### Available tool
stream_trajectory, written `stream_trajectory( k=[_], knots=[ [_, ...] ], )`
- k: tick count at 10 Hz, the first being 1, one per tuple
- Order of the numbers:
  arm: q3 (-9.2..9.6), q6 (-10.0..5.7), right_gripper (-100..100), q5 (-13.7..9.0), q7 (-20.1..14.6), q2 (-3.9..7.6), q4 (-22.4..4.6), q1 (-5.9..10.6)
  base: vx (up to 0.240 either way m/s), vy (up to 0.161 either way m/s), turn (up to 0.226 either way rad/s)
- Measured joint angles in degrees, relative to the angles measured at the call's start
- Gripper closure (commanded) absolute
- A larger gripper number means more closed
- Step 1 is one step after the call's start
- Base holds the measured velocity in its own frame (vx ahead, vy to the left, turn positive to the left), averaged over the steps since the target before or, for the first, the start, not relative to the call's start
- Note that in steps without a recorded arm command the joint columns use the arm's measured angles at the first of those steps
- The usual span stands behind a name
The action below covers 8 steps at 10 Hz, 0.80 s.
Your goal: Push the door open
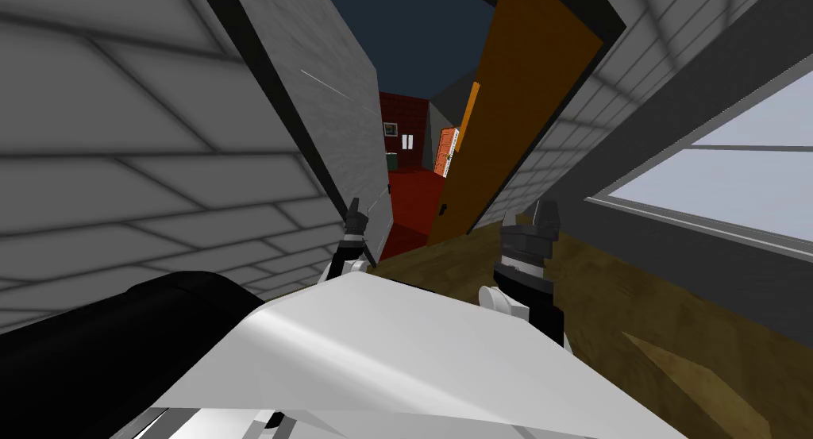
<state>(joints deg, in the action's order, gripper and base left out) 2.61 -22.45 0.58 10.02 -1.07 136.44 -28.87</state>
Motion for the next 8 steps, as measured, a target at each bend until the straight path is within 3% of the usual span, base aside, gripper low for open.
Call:
stream_trajectory(
  k=[4, 8],
  knots=[
    [0.6, -0.8, -100, -0.4, -0.7, 0.94, -4.8, 1.9, 0.06, -0.06, 0.052],
    [1.7, -2.95, -100, -0.9, -1.7, 2.12, -11.8, 3.84, 0.076, -0.072, 0.078]
  ],
)
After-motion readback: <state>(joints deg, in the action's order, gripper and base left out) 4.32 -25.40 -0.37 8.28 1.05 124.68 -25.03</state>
